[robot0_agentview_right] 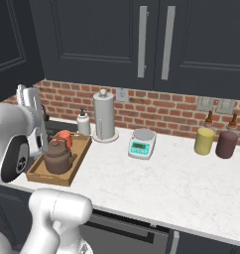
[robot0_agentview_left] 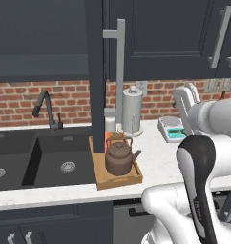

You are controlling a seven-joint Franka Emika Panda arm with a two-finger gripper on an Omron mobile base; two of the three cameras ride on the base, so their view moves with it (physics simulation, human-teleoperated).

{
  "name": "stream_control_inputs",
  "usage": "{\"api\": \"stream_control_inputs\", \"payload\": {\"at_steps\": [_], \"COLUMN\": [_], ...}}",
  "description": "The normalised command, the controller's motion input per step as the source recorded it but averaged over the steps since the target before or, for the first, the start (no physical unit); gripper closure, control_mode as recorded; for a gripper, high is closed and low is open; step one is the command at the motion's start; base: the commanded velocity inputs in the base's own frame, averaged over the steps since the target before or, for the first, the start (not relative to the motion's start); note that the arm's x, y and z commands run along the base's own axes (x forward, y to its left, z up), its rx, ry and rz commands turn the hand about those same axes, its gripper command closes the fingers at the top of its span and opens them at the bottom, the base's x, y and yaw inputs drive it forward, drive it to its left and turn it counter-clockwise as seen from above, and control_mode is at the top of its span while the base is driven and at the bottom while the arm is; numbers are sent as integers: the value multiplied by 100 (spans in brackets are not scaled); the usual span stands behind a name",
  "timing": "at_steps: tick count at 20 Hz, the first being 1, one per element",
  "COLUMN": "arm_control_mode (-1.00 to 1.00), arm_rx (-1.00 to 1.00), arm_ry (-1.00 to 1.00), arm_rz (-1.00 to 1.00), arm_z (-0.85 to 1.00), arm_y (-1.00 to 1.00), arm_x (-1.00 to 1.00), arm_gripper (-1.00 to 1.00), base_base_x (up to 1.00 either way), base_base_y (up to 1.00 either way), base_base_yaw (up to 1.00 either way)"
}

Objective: Pick the kettle from the counter and place it on the tray. Then pick the mug from the cabinet and place it on the tray. Then close the cabinet doors.

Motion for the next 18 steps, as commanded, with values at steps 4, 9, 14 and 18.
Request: {"api": "stream_control_inputs", "payload": {"at_steps": [4, 9, 14, 18], "arm_control_mode": [-100, -100, -100, 100], "arm_rx": [6, 6, 2, 0], "arm_ry": [-4, -4, -8, 0], "arm_rz": [0, -3, -3, 0], "arm_z": [-18, -28, -32, 0], "arm_y": [-32, -41, -28, 0], "arm_x": [-23, -46, -70, 0], "arm_gripper": [-100, -100, -100, -100], "base_base_x": [0, 0, 0, -100], "base_base_y": [0, 0, 0, -1], "base_base_yaw": [0, 0, 0, 0]}}
